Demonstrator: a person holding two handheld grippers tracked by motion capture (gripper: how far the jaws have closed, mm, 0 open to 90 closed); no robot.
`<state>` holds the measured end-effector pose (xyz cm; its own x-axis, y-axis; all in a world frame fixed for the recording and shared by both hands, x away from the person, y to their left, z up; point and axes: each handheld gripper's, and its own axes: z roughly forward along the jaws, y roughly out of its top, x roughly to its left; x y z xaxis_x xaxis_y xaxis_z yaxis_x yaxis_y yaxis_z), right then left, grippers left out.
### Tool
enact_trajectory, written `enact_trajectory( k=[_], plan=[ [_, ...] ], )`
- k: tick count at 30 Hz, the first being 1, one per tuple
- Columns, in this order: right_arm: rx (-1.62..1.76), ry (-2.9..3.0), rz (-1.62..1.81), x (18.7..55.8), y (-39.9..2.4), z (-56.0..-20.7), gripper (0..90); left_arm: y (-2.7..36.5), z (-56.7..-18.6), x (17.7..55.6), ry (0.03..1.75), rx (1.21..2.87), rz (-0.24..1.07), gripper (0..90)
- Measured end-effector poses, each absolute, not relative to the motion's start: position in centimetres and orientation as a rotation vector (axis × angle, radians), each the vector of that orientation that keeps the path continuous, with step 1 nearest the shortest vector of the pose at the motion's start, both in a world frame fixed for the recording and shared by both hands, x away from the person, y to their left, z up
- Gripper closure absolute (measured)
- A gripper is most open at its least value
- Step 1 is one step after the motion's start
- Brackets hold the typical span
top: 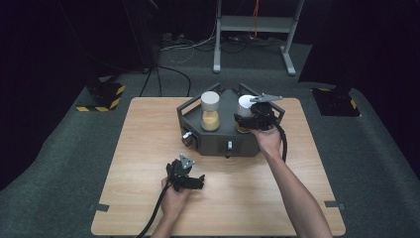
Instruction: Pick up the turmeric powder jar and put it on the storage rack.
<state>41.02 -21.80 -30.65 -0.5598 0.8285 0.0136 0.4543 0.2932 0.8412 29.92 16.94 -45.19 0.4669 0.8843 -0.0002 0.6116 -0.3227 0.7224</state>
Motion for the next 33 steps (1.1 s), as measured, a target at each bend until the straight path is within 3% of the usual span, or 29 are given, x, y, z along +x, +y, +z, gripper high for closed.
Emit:
enact_trajectory(
  k=[6, 19, 33],
  plan=[
    [1.148, 2.138, 1.186, 41.0, -21.9, -30.7, 29.2, 16.9, -45.2, 29.9, 1.238, 2.054, 0.528, 2.3],
    [1.179, 2.144, 1.241, 41.3, -22.9, -31.0, 13.2, 16.9, -45.2, 29.9, 1.239, 2.053, 0.528, 2.2],
    [1.206, 2.142, 1.294, 40.8, -24.5, -31.0, 11.0, 16.9, -45.2, 29.9, 1.239, 2.052, 0.527, 2.3]
  ],
)
